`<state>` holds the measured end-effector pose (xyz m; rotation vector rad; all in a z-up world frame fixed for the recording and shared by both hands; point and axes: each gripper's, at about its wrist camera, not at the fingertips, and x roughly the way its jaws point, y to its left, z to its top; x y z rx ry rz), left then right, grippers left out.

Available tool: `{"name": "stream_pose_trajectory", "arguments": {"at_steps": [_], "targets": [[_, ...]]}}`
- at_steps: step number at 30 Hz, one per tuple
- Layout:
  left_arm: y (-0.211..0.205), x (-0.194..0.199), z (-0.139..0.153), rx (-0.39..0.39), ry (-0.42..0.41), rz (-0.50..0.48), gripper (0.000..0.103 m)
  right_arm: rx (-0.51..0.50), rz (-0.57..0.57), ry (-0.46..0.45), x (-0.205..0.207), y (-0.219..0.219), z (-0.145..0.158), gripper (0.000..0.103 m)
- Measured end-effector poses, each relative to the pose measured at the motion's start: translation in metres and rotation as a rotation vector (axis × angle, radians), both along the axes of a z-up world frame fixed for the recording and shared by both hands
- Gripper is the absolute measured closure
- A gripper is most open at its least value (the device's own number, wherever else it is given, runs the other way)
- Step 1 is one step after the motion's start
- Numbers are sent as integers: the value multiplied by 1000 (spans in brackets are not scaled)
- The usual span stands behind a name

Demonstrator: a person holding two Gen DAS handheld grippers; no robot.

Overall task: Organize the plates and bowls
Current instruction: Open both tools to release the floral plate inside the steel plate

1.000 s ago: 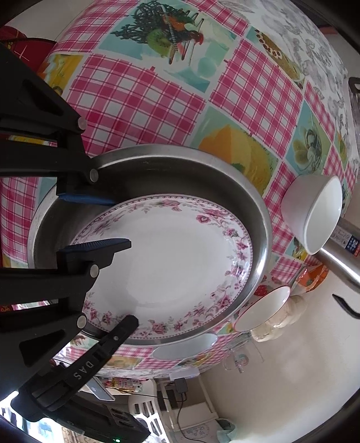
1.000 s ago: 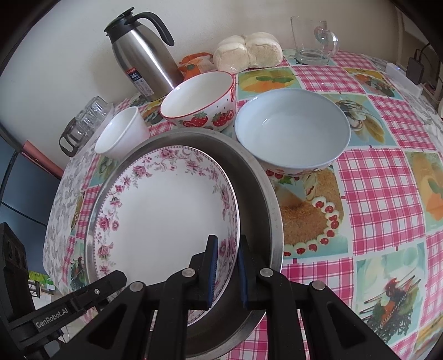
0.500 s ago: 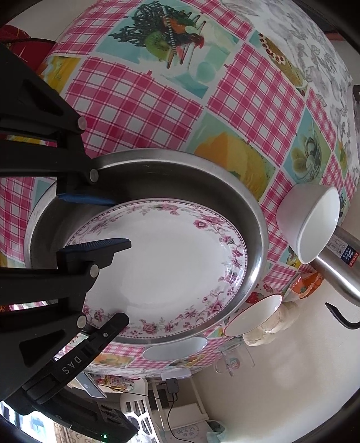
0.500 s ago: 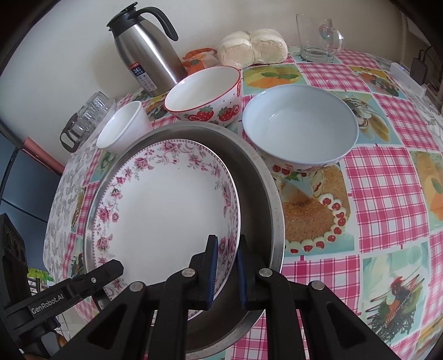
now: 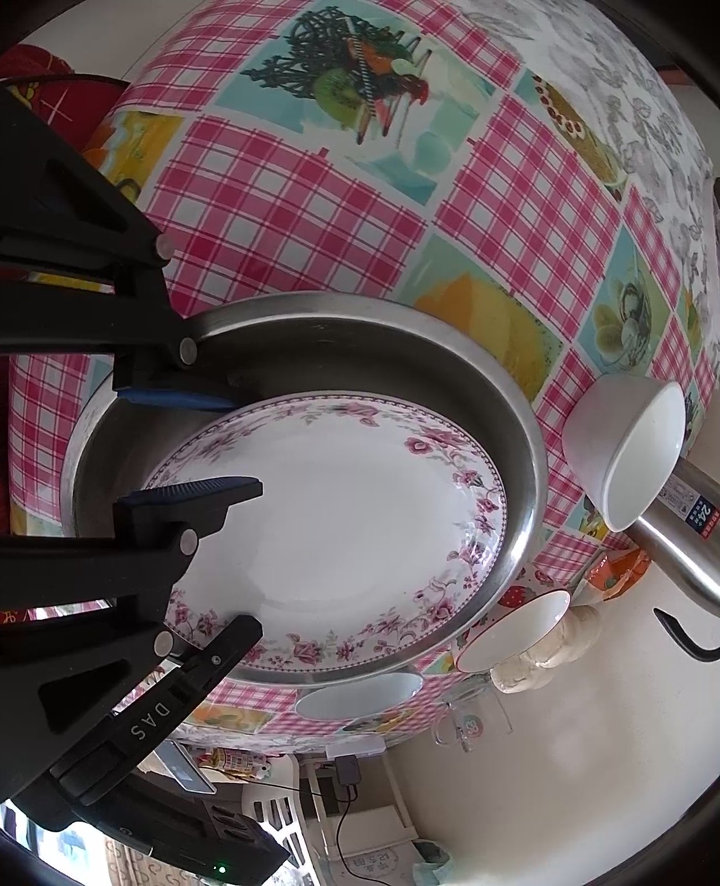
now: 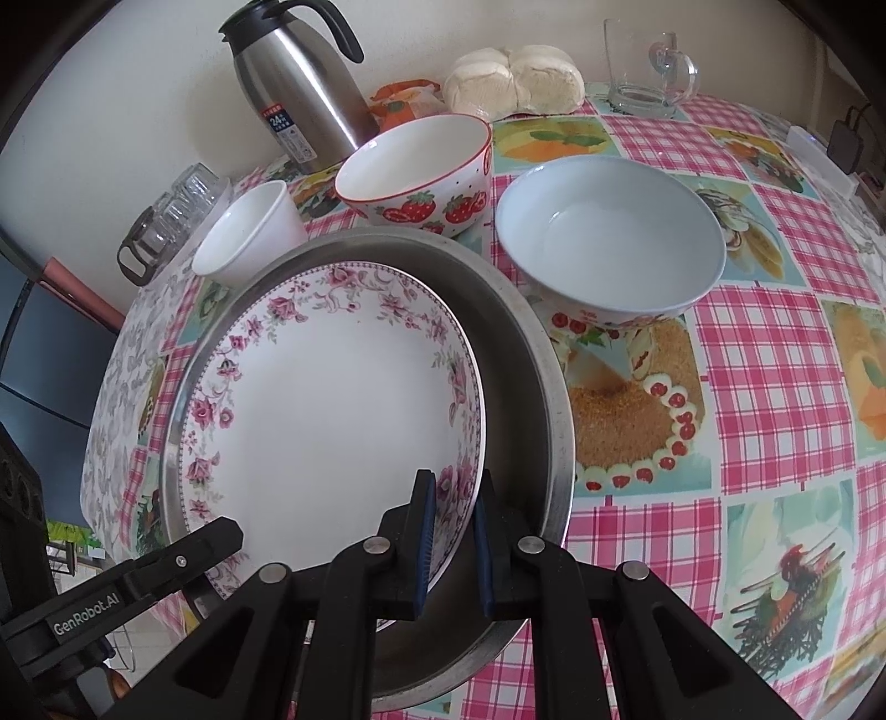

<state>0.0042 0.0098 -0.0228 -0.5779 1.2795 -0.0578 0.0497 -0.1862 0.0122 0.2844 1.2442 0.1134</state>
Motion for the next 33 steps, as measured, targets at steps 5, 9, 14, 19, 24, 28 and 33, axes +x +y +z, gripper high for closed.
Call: {"name": "stream_pose_trajectory", "arguments": {"at_steps": [5, 9, 14, 19, 24, 28, 33], "targets": [[-4, -5, 3, 19, 7, -13, 76, 4, 0, 3, 0, 0, -1, 88], [-14, 0, 16, 64, -31, -40, 59, -7, -1, 1, 0, 1, 1, 88], [-14, -2, 30, 87, -76, -35, 48, -22, -7, -20, -1, -1, 9, 86], [-5, -2, 42, 109, -118, -13, 48, -45, -12, -53, -2, -2, 20, 85], [-3, -3, 56, 143, -180, 1, 48, -67, -15, -92, -3, -1, 31, 86], [-1, -3, 62, 192, -203, 16, 38, -86, -21, -141, -5, -1, 42, 86], [3, 0, 60, 258, -191, 35, 33, -111, -44, -174, -5, -1, 49, 53]]}}
